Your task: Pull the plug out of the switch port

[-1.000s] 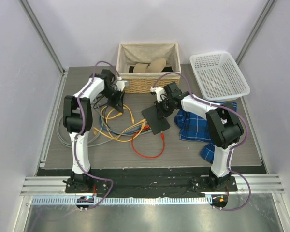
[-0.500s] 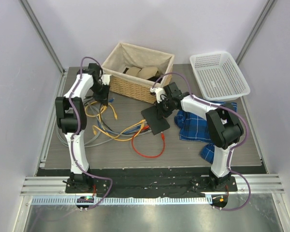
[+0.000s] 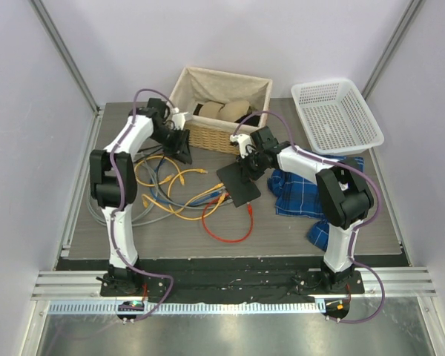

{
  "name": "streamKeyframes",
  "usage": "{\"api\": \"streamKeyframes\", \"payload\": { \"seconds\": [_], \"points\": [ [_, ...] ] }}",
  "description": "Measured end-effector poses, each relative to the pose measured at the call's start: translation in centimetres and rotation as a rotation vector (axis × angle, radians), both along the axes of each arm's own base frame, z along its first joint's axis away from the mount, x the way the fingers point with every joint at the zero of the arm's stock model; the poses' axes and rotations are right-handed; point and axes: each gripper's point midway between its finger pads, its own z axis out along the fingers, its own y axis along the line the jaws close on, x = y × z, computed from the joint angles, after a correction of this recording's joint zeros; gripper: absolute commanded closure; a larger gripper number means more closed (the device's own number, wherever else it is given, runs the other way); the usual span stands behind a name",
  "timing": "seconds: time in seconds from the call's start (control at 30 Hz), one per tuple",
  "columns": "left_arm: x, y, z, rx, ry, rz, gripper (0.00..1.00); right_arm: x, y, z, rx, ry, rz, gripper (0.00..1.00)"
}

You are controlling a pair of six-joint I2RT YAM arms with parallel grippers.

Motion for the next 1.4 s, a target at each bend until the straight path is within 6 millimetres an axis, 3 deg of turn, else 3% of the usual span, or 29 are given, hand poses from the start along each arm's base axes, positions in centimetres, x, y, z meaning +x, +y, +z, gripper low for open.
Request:
{"api": "streamKeyframes", "payload": {
  "seconds": [0.1, 0.27, 0.43, 0.53, 0.6, 0.73, 0.87, 1.17, 1.4],
  "points": [
    [1.2, -2.8, 1.4, -0.017, -0.069, -0.05, 0.63, 0.0, 0.0, 0.0, -0.004, -0.001, -0.001, 0.9],
    [5.6, -8.6, 3.7, -0.057, -0.228, -0.115, 0.66, 0.0, 0.0, 0.0, -0.006, -0.002, -0.001, 0.9],
    [4.7, -11.5, 2.8, -0.076, -0.231, -0.154, 0.65, -0.2, -0.4, 0.0, -0.02, -0.014, -0.001, 0.9],
    [2.1, -11.3, 1.7, -0.088, -0.197, -0.163, 0.61, -0.7, -0.9, 0.0, -0.032, -0.018, -0.001, 0.9],
    [-1.0, -10.1, 0.8, -0.084, -0.149, -0.164, 0.6, -1.0, -1.2, 0.0, -0.04, -0.018, -0.003, 0.9],
    [-5.0, -8.6, 0.8, -0.093, -0.11, -0.172, 0.52, -1.2, -1.3, 0.0, -0.044, -0.02, -0.002, 0.9],
    [-4.5, -8.9, 0.4, -0.108, -0.098, -0.136, 0.49, -1.3, -1.1, 0.0, -0.043, -0.019, 0.004, 0.9],
    [-4.1, -10.2, -4.3, -0.14, 0.064, -0.053, 0.51, -1.2, -0.8, -0.1, -0.041, -0.013, 0.007, 0.92],
    [-4.5, -10.3, -6.0, -0.145, 0.119, -0.052, 0.56, -1.2, -0.7, -0.1, -0.041, -0.012, 0.007, 0.92]
  ]
}}
